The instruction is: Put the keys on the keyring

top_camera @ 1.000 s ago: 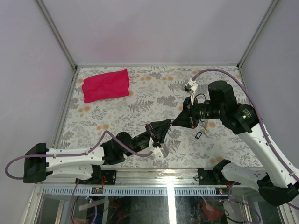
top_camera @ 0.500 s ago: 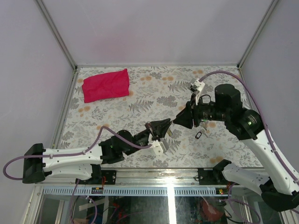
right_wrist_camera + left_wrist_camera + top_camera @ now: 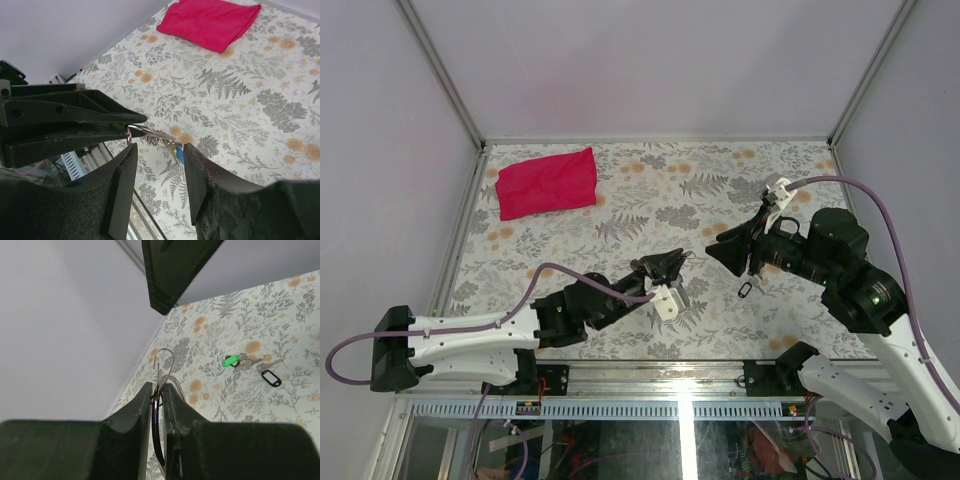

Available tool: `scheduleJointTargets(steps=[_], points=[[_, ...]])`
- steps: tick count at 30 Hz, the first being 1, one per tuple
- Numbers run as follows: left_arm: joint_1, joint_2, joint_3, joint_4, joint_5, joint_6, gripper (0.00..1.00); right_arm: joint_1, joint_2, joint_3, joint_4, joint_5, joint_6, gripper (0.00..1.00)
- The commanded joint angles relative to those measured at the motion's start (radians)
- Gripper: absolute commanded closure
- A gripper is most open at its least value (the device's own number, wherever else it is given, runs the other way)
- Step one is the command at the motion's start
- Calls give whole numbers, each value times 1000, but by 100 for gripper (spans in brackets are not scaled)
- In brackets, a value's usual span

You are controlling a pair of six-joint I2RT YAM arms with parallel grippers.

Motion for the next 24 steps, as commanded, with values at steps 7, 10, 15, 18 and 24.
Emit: scheduleJointTargets(steps=[7,10,15,18,24], points=[[-4,17,68,-34,-49,-30,100,-3,49,-24,124,-196,76,52],[-6,18,68,-31,-48,-29,100,-3,54,-31,137,-198,84,52],[-5,16,69,-28,-47,-27,100,-3,78,-35,112,-178,90,54],[-5,16,68,-28,-46,-27,100,-3,88,-38,115,-188,98,57],[-6,12,68,-25,-45,-26,100,-3,102,-44,130,-199,110,67]])
